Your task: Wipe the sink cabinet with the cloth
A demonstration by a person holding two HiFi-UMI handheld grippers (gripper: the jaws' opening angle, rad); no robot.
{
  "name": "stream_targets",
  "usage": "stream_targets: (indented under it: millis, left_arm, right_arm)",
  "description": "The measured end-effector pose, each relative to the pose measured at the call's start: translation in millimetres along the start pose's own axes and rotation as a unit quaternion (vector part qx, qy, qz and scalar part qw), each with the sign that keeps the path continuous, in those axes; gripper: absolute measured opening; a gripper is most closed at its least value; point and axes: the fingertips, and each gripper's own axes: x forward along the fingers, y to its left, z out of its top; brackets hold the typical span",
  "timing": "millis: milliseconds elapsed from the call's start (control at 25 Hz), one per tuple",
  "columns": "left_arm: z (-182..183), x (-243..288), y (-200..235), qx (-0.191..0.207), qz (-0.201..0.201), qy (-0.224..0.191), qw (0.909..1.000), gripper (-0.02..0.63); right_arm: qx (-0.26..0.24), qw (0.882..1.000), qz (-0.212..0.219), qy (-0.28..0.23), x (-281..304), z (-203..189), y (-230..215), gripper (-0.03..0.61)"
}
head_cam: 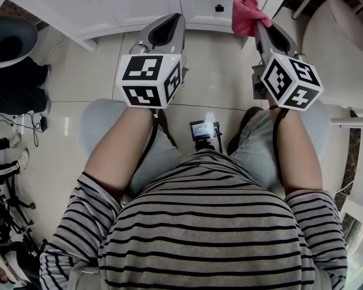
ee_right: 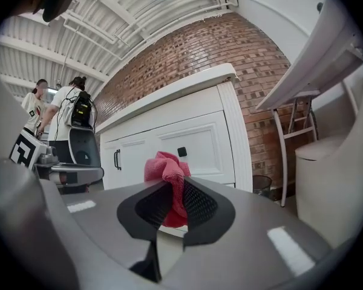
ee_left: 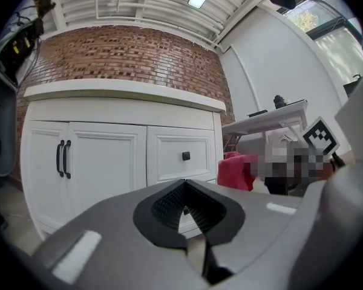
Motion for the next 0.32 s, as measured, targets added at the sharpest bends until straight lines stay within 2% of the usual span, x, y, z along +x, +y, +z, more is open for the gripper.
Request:
stream_targets:
  millis: [320]
  left_arm:
    - [13,-2,-3,-0.009,-0.006,0.0,0.9999,-0.003]
  right_arm:
    - [-0.012,1.0,-0.006,-0.004,-5,19,3,0.049]
